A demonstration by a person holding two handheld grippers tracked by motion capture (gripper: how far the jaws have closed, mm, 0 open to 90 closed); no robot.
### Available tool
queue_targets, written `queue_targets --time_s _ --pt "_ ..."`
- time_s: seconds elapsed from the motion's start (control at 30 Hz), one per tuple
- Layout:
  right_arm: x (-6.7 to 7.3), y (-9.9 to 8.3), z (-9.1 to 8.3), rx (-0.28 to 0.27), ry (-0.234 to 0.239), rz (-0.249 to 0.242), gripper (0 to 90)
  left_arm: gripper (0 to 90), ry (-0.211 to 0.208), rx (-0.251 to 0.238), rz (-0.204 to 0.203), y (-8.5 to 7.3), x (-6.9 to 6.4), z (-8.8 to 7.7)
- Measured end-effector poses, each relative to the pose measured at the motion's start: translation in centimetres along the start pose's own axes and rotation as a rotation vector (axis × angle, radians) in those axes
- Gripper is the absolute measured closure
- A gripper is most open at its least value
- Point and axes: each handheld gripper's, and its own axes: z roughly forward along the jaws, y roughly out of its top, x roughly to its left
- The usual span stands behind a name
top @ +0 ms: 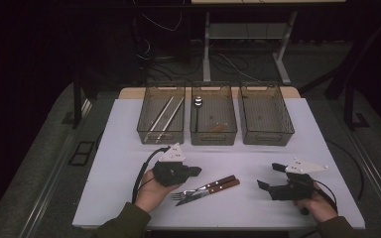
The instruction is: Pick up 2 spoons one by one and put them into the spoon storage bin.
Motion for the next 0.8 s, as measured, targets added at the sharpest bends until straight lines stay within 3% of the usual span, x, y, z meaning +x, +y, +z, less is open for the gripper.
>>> queue_targets --time_s 0.37,0.8 --pt "0.1 0.0 0.0 -0.001 0.002 -0.004 14.4 89.1 -0.032 0.087 0.0 -1.8 -1.7 0.8" --pt "0.1 0.0 0.0 0.001 0.001 -0.004 14.4 89.1 -0.057 0.178 0.03 -2.3 -2.5 2.3"
